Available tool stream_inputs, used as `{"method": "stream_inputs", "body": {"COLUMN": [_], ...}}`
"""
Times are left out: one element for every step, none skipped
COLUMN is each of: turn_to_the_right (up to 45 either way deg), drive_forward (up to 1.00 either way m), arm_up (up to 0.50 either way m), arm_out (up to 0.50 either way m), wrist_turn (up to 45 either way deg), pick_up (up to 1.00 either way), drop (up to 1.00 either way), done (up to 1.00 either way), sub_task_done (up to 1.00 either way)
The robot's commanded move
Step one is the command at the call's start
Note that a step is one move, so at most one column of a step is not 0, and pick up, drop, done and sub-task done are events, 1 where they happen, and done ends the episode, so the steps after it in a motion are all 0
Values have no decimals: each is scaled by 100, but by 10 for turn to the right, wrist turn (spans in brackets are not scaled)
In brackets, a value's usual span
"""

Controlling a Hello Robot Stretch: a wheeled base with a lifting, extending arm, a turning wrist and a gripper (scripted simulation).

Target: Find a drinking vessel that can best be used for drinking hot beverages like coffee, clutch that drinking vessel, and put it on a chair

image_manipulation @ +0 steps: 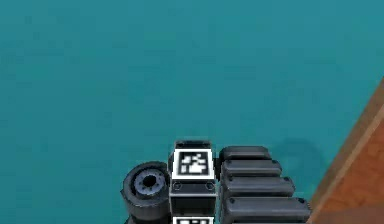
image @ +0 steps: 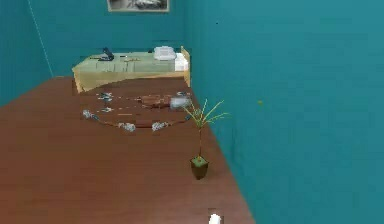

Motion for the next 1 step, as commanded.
{"method": "stream_inputs", "body": {"turn_to_the_right": [-450], "drive_forward": [0], "arm_up": [0], "arm_out": [0], "wrist_turn": [0], "pick_up": [0], "drop": [0], "done": [0], "sub_task_done": [0]}}
